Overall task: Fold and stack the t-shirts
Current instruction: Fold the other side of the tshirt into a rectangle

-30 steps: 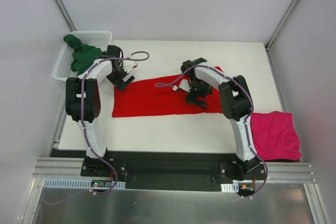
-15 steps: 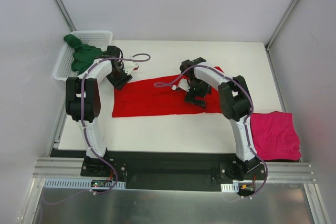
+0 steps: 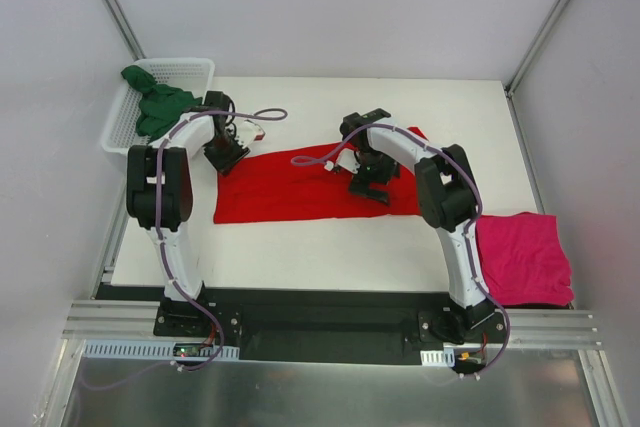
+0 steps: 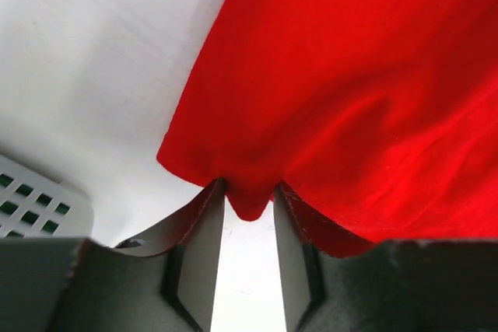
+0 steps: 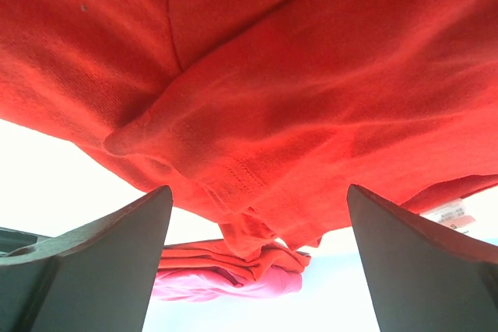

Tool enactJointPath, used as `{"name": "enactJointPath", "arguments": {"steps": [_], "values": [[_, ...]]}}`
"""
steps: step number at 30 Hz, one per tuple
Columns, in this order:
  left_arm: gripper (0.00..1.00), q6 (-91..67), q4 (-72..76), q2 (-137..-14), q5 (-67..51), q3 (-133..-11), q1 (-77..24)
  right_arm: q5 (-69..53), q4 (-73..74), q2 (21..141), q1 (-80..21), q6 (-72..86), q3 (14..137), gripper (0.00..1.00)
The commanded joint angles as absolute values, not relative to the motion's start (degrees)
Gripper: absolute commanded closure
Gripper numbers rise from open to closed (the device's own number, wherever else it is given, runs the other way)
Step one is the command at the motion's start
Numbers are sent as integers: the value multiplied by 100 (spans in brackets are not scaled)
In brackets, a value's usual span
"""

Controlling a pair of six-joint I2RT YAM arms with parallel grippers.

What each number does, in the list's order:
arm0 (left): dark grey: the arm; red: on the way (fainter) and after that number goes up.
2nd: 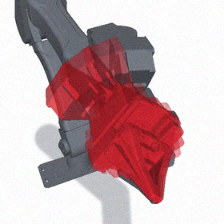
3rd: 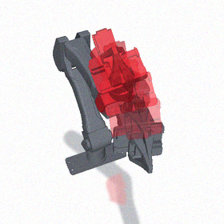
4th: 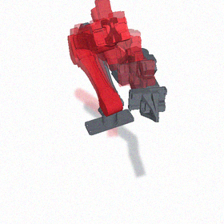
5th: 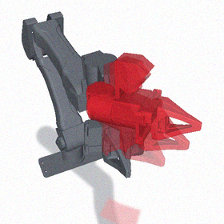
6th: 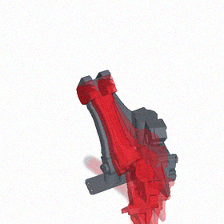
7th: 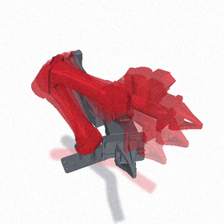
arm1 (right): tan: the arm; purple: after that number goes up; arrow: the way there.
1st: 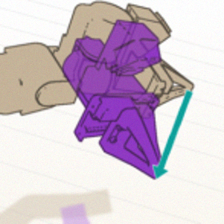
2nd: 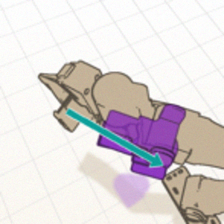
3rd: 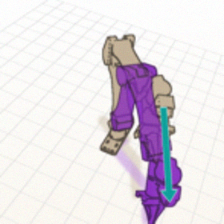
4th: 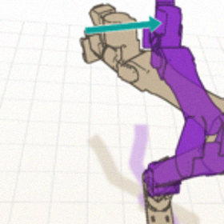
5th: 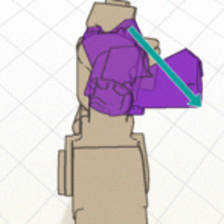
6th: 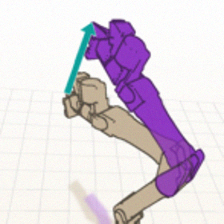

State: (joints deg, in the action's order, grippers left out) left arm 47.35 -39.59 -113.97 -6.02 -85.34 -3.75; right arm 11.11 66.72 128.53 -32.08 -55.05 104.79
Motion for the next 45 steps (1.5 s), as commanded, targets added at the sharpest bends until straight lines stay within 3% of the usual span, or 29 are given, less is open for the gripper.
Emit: {"name": "enactJointPath", "arguments": {"steps": [1, 5, 6, 29, 45], "values": [[73, 4878, -4210, -11548, -695, -8639, -369, 1090, 6873, 12867, -3243, -5449, 10679, 2], [97, 4896, -4210, -11628, -528, -8850, -369, 1081, 6873, 12876, -3252, -5449, 10687, 2], [99, 4913, -4210, -11645, -501, -8894, -369, 1081, 6873, 12876, -3269, -5441, 10679, 2], [99, 4957, -4254, -11496, -150, -9202, -378, 1239, 6434, 12859, -3349, -5414, 10450, 2], [98, 5027, -4263, -11443, -26, -9430, -387, 694, 6776, 13122, -3445, -5361, 10450, 2]]}}
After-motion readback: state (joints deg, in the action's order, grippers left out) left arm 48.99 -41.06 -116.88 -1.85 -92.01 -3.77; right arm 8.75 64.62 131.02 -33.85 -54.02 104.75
